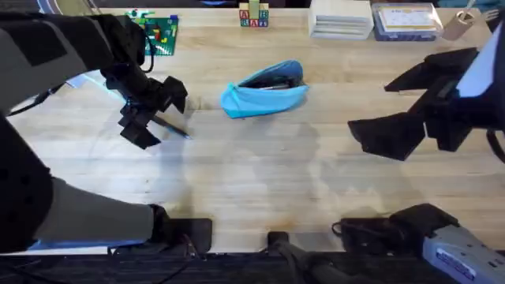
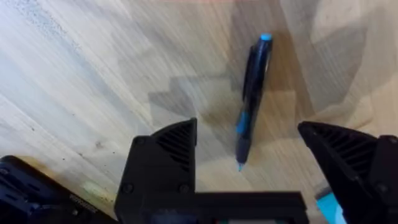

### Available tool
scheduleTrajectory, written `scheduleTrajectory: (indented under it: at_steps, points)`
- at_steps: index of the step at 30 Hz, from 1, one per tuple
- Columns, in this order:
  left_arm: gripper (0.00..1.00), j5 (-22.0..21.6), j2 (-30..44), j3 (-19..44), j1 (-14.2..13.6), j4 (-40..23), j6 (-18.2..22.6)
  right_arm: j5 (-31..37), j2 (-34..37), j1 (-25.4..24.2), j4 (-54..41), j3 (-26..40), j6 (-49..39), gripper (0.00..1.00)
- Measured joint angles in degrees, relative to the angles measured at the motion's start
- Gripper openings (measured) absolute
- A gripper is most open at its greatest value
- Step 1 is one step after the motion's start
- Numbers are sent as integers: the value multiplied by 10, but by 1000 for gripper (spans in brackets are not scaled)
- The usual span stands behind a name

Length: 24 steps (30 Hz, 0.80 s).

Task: Unzip the bag, pick up the pens from the table one at a time and place them inside, then zip the bag closed.

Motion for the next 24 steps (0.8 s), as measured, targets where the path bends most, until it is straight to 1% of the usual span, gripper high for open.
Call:
scheduleTrajectory:
  at_steps: [2, 5, 13, 17, 19, 22, 24]
  points:
    - [997, 0, 0, -5, 0, 0, 0, 0, 0, 0, 0, 0, 0, 996]
    - [970, 0, 3, -7, 0, 0, 0, 0, 0, 0, 0, 0, 0, 997]
    - [968, 2, 10, -6, 0, 1, 0, 0, 0, 0, 0, 0, 0, 996]
    - [916, 5, 14, -2, 1, 1, 0, 0, 0, 0, 0, 0, 0, 996]
    - [808, 6, 14, -2, 1, 1, 0, 0, 0, 0, 0, 0, 0, 996]
    - [551, 6, 14, -2, 1, -1, -2, 0, 0, 0, 0, 0, 0, 996]
    - [428, 5, 14, -2, 1, -1, -1, 0, 0, 0, 0, 0, 0, 997]
